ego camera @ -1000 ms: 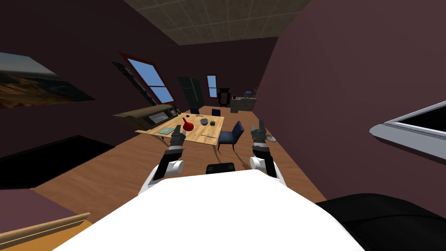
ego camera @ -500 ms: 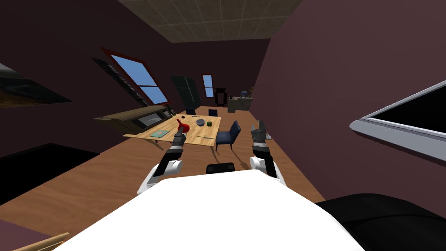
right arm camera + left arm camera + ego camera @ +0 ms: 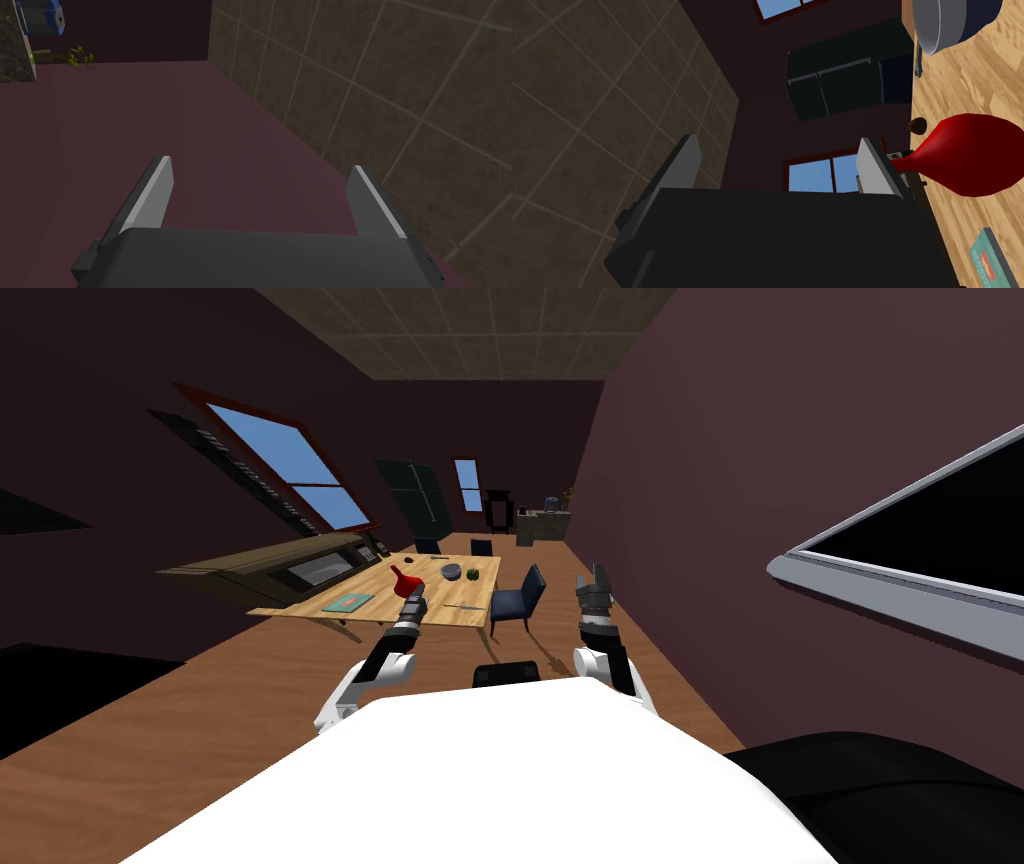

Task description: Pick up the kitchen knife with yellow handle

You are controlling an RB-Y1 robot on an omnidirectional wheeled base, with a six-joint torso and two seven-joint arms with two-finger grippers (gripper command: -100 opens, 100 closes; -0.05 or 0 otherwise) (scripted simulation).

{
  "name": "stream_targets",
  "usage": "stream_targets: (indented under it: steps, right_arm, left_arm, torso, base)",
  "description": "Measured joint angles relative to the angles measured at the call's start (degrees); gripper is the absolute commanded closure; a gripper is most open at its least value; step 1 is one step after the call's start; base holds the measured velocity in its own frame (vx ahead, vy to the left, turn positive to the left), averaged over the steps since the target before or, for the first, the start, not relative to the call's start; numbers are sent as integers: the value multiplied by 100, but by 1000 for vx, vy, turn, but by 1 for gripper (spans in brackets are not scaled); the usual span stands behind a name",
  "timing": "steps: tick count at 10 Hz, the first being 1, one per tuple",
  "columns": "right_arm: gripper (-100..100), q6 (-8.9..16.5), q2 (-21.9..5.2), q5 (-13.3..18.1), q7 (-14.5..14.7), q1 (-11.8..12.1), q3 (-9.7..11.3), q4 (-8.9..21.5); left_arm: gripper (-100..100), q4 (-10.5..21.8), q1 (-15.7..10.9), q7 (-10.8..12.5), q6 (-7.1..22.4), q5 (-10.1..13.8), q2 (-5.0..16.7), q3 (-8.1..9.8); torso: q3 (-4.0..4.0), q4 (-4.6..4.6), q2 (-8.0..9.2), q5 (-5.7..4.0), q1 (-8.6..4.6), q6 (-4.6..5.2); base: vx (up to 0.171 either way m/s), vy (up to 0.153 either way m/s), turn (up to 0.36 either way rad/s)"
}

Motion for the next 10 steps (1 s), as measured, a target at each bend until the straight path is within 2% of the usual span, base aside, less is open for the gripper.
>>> stream_targets:
  steps: [3,4,6,10]
  right_arm:
    - [0,0,0,0,0,0,0,0]
    - [0,0,0,0,0,0,0,0]
    - [0,0,0,0,0,0,0,0]
    - [0,0,0,0,0,0,0,0]
  left_arm:
    - [-100,342,-138,-49,519,163,243,103]
    - [-100,416,-174,-93,685,169,236,103]
    - [-100,553,-194,-137,1035,278,362,163]
    - [-100,778,-245,-170,1553,421,518,235]
  torso:
    - [-1,0,-2,-1,-7,2]
    - [-1,0,-2,-1,-5,0]
    - [-3,-1,-5,-1,-3,-2]
    - [3,1,5,1,5,-2]
  base:
    - [30,-50,-99]
    - [45,-54,-196]
    - [31,-30,-21]
    - [29,-35,-107]
